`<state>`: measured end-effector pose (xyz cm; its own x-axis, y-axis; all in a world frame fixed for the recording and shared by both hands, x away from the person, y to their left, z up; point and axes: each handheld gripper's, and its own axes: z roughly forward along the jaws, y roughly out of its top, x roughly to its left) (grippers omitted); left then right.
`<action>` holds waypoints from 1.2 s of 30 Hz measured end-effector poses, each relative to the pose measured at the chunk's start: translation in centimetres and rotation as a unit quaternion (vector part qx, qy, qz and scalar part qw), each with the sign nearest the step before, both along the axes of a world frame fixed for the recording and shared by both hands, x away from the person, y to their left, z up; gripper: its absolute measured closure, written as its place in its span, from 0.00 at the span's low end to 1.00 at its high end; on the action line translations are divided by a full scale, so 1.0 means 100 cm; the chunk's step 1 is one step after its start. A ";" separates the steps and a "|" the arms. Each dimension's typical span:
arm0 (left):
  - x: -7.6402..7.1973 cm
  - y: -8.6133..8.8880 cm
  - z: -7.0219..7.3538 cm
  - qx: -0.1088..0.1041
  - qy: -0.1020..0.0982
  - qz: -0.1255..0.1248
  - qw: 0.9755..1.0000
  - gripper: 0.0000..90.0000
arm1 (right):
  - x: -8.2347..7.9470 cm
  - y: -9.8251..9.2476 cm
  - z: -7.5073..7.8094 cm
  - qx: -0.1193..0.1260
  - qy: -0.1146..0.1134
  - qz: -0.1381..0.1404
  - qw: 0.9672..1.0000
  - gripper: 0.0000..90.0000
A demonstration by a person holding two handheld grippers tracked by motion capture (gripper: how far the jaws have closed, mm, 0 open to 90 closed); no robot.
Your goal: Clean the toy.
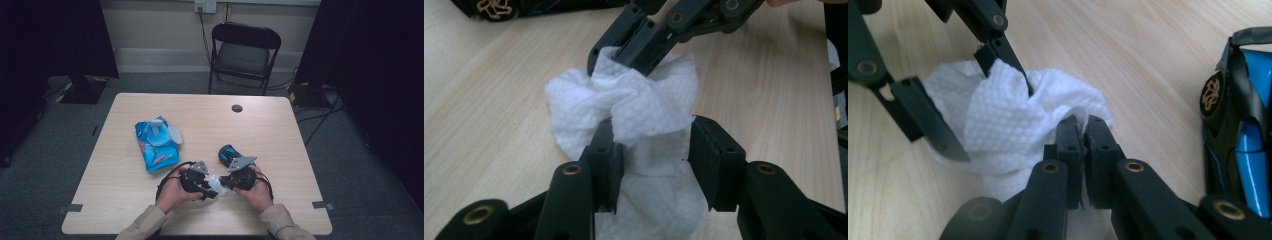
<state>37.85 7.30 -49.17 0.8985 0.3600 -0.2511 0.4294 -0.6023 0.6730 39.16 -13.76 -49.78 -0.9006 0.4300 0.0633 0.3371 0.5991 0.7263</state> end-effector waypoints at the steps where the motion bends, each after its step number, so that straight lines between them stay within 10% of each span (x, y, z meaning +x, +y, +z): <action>1: 0.000 -0.001 0.000 0.002 -0.005 0.000 1.000 0.64 | 0.000 0.001 0.000 0.001 0.000 0.000 1.000 0.96; 9: 0.002 0.003 -0.002 0.009 -0.032 0.023 0.999 0.96 | 0.001 0.008 0.003 0.001 -0.001 0.010 1.000 0.92; 20: 0.004 0.024 0.003 0.046 -0.059 0.054 0.996 0.98 | 0.021 -0.026 0.030 0.044 -0.032 -0.085 0.995 0.40; 24: 0.005 0.030 0.001 0.037 -0.056 0.061 0.996 0.97 | 0.030 -0.028 0.034 0.031 -0.056 -0.105 0.992 0.32; 36: 0.003 0.039 -0.002 0.022 -0.055 0.069 0.996 0.97 | 0.068 -0.010 0.013 -0.035 -0.017 -0.124 0.992 0.18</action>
